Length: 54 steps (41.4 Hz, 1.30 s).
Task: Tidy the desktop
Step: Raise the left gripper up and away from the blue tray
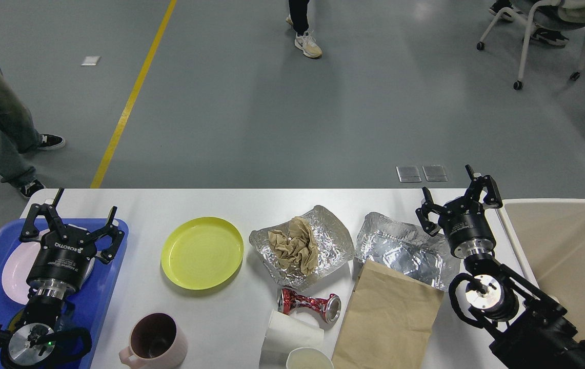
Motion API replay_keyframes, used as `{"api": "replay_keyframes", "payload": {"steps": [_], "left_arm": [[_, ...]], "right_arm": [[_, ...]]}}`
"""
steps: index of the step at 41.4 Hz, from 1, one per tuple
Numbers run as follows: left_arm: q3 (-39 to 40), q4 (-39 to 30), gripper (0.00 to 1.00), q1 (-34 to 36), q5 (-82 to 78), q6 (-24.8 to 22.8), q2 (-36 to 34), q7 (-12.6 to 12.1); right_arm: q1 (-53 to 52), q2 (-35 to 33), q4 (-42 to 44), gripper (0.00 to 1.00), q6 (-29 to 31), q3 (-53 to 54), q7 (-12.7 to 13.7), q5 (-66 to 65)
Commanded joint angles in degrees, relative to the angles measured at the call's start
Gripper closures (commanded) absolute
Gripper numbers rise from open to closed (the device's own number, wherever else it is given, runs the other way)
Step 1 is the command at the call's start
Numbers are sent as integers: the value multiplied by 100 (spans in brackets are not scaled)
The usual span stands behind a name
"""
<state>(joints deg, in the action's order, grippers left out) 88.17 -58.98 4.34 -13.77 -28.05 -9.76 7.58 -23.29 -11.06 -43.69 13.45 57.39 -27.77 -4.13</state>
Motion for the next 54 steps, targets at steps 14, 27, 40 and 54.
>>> {"api": "replay_keyframes", "payload": {"steps": [14, 27, 40, 54], "left_arm": [[-28, 0, 3, -39, -117, -77, -350, -98], [-1863, 167, 3, 803, -46, -42, -3003, -63], [-6142, 194, 3, 4186, -55, -69, -4552, -143], [-11003, 422, 3, 8291, -55, -77, -4457, -143]], "right_arm": [[0, -1, 9, 0, 0, 0, 0, 0], [9, 7, 9, 0, 0, 0, 0, 0], [9, 7, 9, 0, 0, 0, 0, 0], [9, 7, 9, 0, 0, 0, 0, 0]]}}
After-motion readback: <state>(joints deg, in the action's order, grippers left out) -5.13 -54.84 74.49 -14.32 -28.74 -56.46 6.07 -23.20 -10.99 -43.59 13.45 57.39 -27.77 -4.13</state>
